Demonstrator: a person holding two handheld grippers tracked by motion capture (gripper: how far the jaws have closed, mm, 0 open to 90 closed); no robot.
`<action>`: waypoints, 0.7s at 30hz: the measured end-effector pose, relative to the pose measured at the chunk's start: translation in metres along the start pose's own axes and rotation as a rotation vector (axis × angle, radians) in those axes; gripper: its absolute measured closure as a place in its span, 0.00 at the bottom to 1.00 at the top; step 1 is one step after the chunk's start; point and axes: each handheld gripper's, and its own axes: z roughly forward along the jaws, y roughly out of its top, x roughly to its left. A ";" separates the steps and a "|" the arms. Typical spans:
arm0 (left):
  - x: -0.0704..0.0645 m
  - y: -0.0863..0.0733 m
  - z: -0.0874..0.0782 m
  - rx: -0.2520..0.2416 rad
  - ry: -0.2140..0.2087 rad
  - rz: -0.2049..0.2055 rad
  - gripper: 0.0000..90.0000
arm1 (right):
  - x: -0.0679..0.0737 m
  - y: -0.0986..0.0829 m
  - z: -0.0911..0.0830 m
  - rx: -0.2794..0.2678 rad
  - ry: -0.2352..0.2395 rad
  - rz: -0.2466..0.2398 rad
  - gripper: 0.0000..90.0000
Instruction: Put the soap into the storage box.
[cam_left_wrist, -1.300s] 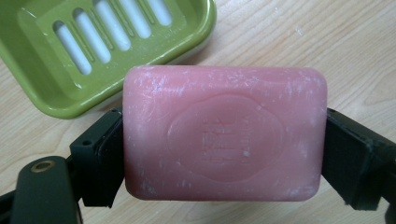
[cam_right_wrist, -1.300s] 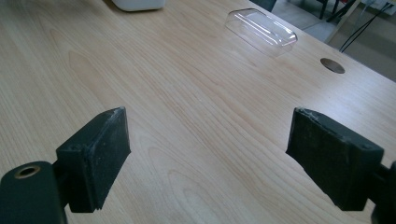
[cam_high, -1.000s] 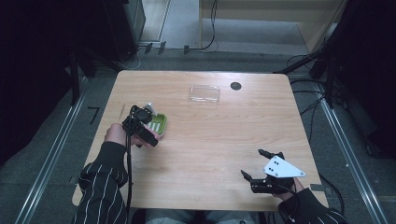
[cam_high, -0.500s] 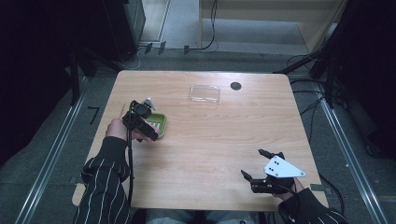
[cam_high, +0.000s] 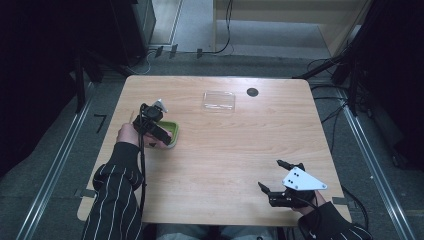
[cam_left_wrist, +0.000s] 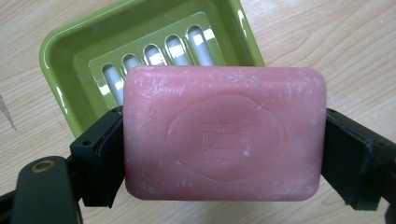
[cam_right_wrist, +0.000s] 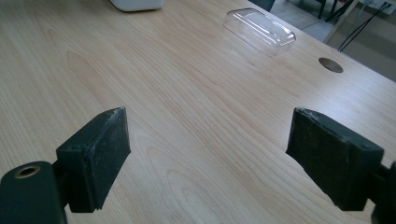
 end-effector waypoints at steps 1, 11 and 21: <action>0.001 0.001 0.001 0.003 -0.005 -0.007 0.15 | 0.000 0.000 0.000 0.000 0.000 0.000 0.15; 0.012 0.003 0.009 -0.007 0.010 -0.079 0.15 | 0.000 0.000 0.000 -0.001 -0.001 0.000 0.15; 0.022 0.008 0.021 -0.022 0.001 -0.156 0.15 | 0.000 0.000 0.000 0.000 0.000 0.001 0.15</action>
